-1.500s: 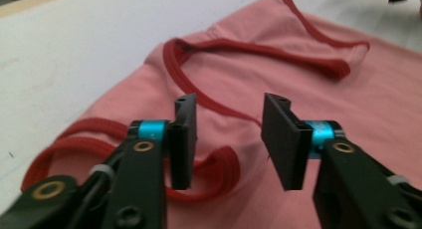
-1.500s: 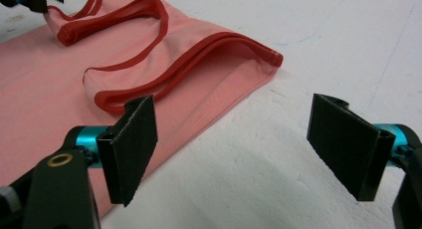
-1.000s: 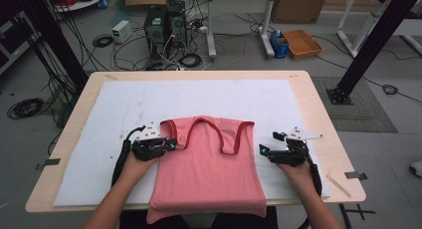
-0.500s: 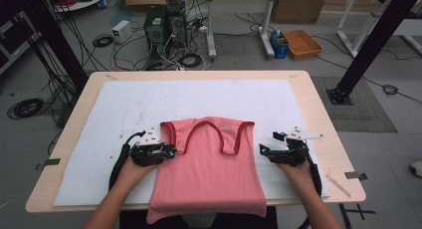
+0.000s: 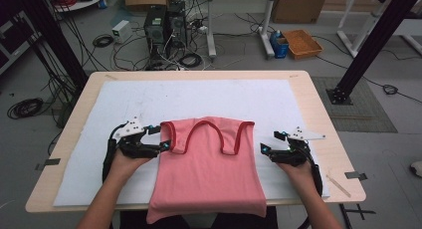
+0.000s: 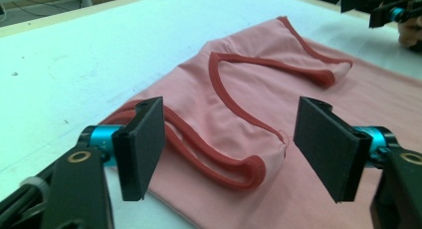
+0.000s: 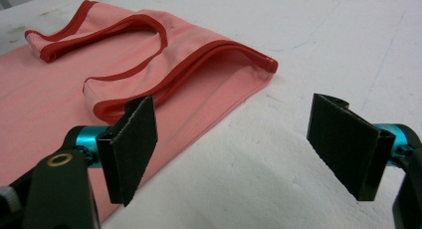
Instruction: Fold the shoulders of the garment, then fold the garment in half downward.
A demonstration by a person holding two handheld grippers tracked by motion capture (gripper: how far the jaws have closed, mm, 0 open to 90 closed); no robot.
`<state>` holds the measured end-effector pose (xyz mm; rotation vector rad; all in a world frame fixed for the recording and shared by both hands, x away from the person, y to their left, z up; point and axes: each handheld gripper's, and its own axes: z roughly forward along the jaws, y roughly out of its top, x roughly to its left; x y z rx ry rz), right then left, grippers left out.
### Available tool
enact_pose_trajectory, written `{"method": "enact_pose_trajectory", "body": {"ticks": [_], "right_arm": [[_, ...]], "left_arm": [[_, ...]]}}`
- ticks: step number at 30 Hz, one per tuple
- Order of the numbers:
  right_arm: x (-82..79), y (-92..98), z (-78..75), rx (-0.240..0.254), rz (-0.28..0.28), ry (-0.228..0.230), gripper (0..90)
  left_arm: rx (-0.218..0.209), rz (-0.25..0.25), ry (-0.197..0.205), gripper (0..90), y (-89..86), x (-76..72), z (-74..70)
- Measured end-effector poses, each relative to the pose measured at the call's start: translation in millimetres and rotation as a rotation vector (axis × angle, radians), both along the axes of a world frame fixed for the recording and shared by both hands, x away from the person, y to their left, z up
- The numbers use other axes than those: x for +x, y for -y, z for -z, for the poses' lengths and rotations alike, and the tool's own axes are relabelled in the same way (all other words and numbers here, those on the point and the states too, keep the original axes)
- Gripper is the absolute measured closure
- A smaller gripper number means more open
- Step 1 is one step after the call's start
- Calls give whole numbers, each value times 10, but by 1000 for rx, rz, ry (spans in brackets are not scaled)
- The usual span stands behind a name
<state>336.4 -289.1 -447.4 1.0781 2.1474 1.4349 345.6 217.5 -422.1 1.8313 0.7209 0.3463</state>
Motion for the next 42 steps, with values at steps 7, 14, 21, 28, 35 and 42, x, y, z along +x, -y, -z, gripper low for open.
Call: {"method": "enact_pose_trajectory", "body": {"ticks": [7, 14, 21, 28, 35, 42], "right_arm": [[-3, 6, -39, 21, 4, 34, 184], [17, 19, -79, 43, 18, 46, 184], [59, -45, -125, 62, 16, 69, 184], [99, -84, -130, 69, 11, 57, 184], [62, -22, -160, 72, 6, 55, 184], [164, 70, -303, 66, 12, 47, 184]], "left_arm": [[-44, -31, -4, 166, -191, 49, -55], [-57, -48, -1, 134, -328, 39, -29], [-105, -29, 8, 133, -365, 13, -2], [-102, -58, -2, 134, -386, 40, 22], [-86, -107, -33, 133, -381, 99, 62], [-45, -151, -88, 134, -354, 269, 46]]}}
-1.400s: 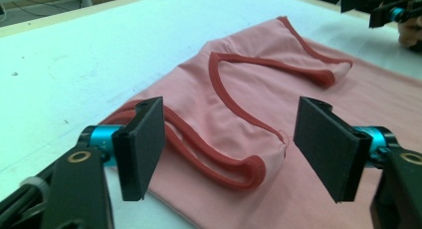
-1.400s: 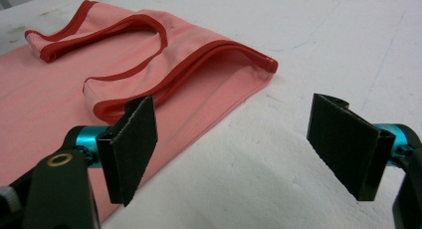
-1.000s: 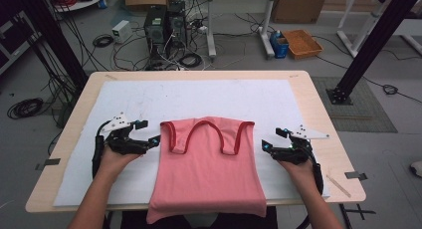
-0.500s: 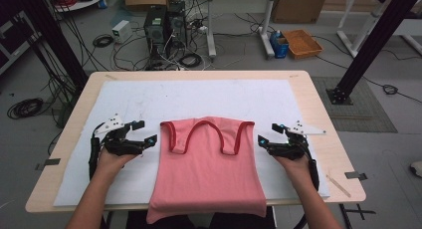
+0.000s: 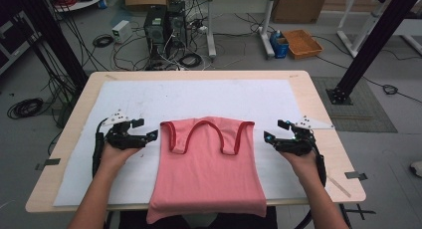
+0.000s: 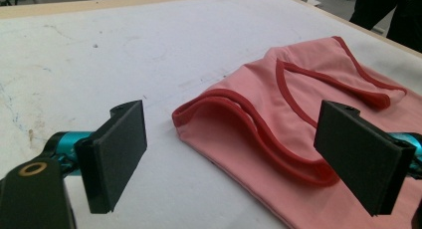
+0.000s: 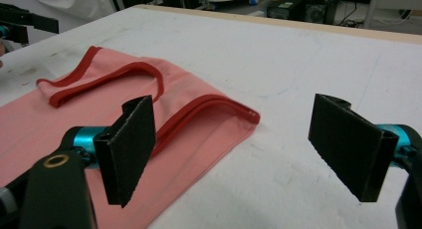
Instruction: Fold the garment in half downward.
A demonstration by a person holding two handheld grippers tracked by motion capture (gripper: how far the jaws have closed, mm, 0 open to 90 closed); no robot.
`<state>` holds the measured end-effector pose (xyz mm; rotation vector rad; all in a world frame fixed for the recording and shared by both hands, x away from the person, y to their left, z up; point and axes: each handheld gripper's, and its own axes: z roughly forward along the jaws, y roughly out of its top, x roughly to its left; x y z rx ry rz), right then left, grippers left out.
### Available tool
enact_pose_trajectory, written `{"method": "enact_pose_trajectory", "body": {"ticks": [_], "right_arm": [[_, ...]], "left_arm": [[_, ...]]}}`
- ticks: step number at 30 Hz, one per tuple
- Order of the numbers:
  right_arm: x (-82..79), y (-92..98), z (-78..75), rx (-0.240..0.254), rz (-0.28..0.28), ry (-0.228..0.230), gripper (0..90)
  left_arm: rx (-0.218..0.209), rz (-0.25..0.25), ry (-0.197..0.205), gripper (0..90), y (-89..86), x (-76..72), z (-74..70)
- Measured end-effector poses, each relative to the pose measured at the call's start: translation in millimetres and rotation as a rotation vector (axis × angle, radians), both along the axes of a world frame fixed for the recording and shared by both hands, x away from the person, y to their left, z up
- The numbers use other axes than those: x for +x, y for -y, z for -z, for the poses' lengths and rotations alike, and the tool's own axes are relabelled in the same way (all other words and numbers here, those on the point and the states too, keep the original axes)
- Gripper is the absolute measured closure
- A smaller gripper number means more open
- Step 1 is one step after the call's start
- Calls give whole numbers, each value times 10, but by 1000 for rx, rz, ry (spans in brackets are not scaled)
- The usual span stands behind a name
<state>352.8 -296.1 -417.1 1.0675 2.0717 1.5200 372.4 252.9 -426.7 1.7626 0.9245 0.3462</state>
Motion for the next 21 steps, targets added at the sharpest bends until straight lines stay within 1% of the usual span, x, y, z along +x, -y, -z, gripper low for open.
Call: {"method": "enact_pose_trajectory", "body": {"ticks": [1, 2, 3, 4, 5, 8, 9, 11, 12, 13, 14, 16, 17, 18, 19, 20, 21], "right_arm": [[36, -9, -20, -9, 1, -12, 184], [84, -26, -35, -18, -6, -26, 184], [137, -51, -44, -32, -7, -34, 184], [189, -81, -46, -46, -8, -41, 184], [249, -117, -43, -64, -17, -57, 185], [432, -233, 15, -103, -37, -126, 185], [486, -265, 50, -114, -35, -134, 186], [583, -309, 120, -134, -29, -176, 192], [630, -326, 159, -147, -25, -187, 205], [666, -340, 189, -158, -23, -203, 238], [695, -354, 215, -166, -24, -208, 251], [732, -391, 255, -180, -27, -203, 289], [752, -412, 277, -187, -32, -201, 323], [769, -433, 298, -198, -34, -211, 351], [787, -457, 318, -209, -27, -228, 353], [807, -478, 336, -217, -32, -233, 387], [816, -499, 341, -235, -34, -244, 444]], "left_arm": [[3, 1, -8, 133, 8, 43, -3], [3, 3, -32, 134, 16, 93, -1], [12, -4, -53, 134, 29, 146, 2], [30, -7, -63, 134, 48, 192, 1], [35, -6, -64, 134, 76, 224, 0], [75, 8, -88, 134, 162, 321, 22], [84, 4, -101, 134, 175, 353, 40], [92, -8, -119, 136, 180, 412, 83], [98, -16, -127, 138, 177, 440, 106], [97, -19, -137, 141, 174, 463, 130], [95, -19, -142, 149, 168, 483, 156], [101, -30, -153, 167, 162, 518, 211], [106, -26, -162, 186, 161, 532, 236], [107, -28, -174, 213, 165, 541, 255], [116, -32, -172, 233, 170, 543, 252], [117, -26, -171, 267, 180, 542, 252], [125, -22, -170, 305, 187, 543, 254]]}}
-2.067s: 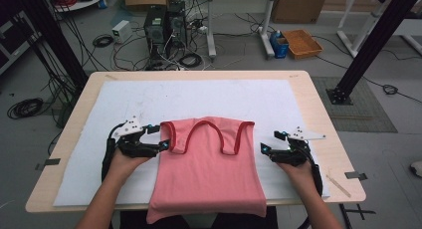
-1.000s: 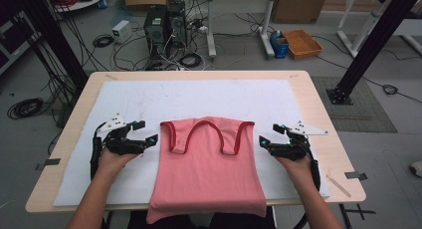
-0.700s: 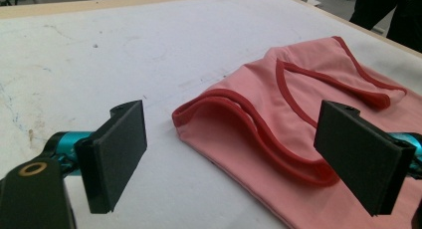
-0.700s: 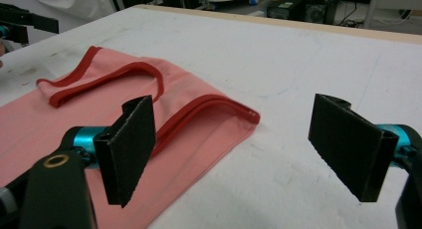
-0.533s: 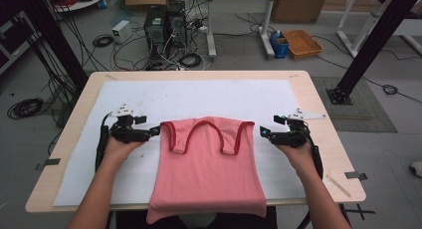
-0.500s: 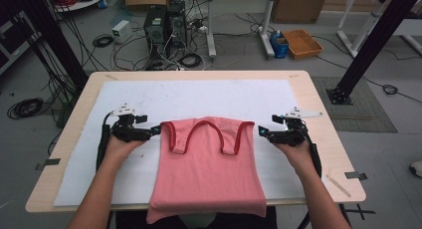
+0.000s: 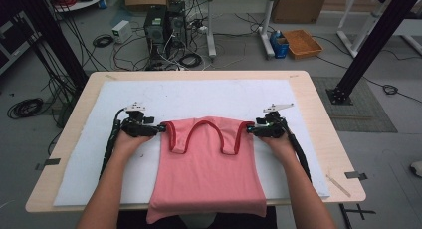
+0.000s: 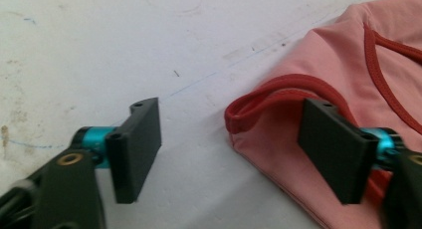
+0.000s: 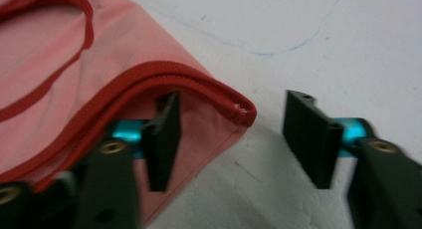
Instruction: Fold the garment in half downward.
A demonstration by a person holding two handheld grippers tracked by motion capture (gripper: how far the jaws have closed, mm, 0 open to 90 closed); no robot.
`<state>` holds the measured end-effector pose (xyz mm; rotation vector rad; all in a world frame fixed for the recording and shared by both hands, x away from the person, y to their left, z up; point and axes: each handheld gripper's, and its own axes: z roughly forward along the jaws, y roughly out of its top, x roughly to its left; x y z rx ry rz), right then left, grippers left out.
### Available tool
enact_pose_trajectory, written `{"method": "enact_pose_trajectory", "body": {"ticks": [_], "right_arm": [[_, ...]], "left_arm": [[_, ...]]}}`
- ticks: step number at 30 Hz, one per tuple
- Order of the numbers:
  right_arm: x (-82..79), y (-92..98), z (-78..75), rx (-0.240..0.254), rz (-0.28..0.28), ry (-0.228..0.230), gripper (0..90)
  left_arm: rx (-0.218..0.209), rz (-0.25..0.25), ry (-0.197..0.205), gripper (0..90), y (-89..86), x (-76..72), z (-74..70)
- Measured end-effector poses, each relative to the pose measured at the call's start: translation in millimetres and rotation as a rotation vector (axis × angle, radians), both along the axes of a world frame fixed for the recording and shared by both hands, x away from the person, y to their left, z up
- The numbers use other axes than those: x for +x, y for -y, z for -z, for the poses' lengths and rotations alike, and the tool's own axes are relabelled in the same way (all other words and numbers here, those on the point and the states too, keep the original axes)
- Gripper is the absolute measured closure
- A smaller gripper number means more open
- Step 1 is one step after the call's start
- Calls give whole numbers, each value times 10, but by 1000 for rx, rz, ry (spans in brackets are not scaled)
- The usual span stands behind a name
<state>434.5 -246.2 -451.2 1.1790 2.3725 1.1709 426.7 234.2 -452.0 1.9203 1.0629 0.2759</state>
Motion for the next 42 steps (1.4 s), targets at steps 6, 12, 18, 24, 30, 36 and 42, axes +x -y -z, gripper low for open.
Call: {"method": "enact_pose_trajectory", "body": {"ticks": [6, 12, 18, 24, 30, 36, 42], "right_arm": [[16, -100, -21, -68, -49, 25, 755], [-12, -74, -64, -82, -44, 36, 838], [-26, -18, -196, -53, -30, 81, 839], [25, -77, -322, -60, -33, 97, 841], [109, -47, -401, -51, -13, 105, 843], [229, 1, -502, -41, 15, 109, 843], [431, -39, -660, -55, 28, 119, 843]], "left_arm": [[99, 62, 32, 628, 107, -37, -6], [126, 32, 50, 838, 113, -48, -13], [91, 22, 99, 846, 54, -35, -50], [25, 10, 96, 846, -44, 19, -98], [-48, 9, 120, 847, -99, 114, -284], [-16, 0, 130, 846, -51, 274, -383], [-12, -6, 154, 846, -5, 474, -493]]}}
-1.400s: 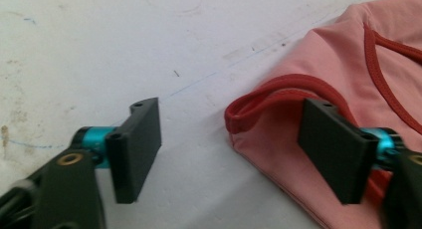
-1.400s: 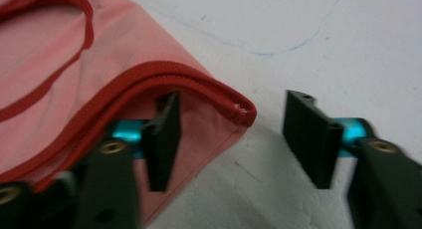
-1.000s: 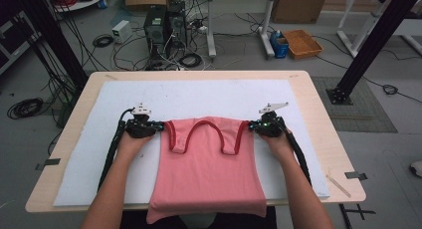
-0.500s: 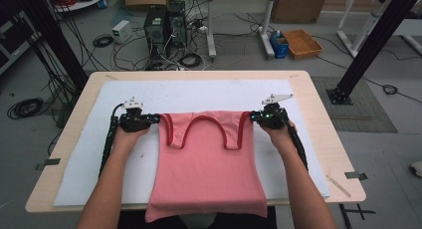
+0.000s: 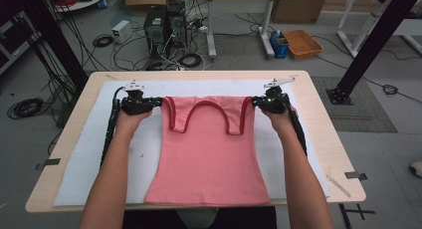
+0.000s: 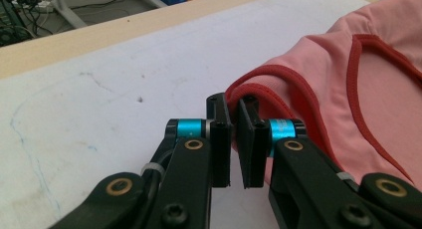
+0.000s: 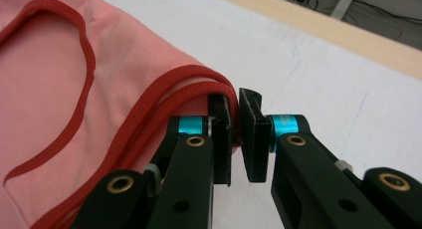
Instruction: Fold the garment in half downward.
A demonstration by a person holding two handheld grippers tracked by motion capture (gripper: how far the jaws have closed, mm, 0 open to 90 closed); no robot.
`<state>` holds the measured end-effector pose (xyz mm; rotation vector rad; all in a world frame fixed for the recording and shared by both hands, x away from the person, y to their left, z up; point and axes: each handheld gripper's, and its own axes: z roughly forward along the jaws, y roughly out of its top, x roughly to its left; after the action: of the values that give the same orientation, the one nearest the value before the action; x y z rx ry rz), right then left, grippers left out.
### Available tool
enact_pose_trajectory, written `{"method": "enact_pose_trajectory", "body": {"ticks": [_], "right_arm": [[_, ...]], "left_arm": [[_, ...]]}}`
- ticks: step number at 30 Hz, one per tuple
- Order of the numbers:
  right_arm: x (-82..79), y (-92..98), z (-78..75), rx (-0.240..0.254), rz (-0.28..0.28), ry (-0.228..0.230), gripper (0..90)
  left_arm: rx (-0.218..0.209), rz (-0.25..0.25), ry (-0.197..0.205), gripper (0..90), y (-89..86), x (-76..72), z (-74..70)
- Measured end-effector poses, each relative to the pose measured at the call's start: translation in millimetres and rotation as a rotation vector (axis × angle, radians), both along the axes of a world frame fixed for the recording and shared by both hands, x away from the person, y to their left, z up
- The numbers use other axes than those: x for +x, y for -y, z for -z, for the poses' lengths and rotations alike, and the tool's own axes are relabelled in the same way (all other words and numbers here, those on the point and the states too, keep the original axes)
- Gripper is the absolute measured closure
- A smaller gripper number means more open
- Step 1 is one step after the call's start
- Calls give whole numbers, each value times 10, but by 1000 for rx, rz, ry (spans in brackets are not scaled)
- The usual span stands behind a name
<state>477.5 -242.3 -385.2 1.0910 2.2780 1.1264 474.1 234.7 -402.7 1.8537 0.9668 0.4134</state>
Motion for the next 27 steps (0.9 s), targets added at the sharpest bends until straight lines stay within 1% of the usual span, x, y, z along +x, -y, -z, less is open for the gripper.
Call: {"method": "enact_pose_trajectory", "body": {"ticks": [1, 2, 3, 5, 7, 9, 10, 11, 12, 15, 16, 18, 20, 21, 22, 24, 25, 27], "right_arm": [[30, -6, -21, 8, 6, 9, 843], [65, -11, -39, 15, 9, 10, 843], [97, -17, -54, 16, 10, 13, 842], [151, -30, -68, 23, 10, 19, 842], [185, -28, -61, 24, 20, 29, 843], [224, 0, -42, 35, 33, 14, 842], [236, 12, -34, 36, 38, 14, 842], [247, 27, -31, 41, 42, 17, 842], [257, 36, -37, 48, 45, 18, 842], [281, 17, -84, 51, 41, 30, 842], [282, 7, -94, 51, 37, 40, 842], [271, -10, -98, 53, 31, 39, 842], [249, -19, -82, 43, 27, 30, 842], [238, -15, -69, 40, 26, 30, 842], [225, -7, -54, 41, 26, 31, 842], [192, 14, -25, 52, 20, 28, 842], [171, 22, -12, 53, 16, 27, 842], [128, 32, 19, 45, 10, 27, 842]], "left_arm": [[-6, -6, 13, 846, -7, 26, -14], [-24, -13, 18, 845, -14, 51, -23], [-21, -12, 11, 845, -20, 84, -36], [-9, -10, 10, 845, -18, 136, -61], [-23, -12, 27, 845, -14, 170, -82], [-55, -20, 36, 845, -22, 192, -75], [-56, -14, 28, 844, -31, 206, -66], [-48, -15, 20, 844, -32, 216, -54], [-50, -18, 14, 844, -35, 227, -49], [-83, -19, 23, 844, -35, 246, -77], [-89, -15, 29, 843, -28, 240, -86], [-63, 1, 25, 842, -28, 217, -94], [-36, 16, 21, 841, -35, 186, -86], [-34, 19, 22, 840, -47, 169, -77], [-42, 20, 23, 840, -54, 149, -63], [-27, 33, 16, 839, -55, 120, -36], [-24, 36, 24, 839, -48, 94, -18], [-46, 42, 33, 839, -45, 47, 18]]}}
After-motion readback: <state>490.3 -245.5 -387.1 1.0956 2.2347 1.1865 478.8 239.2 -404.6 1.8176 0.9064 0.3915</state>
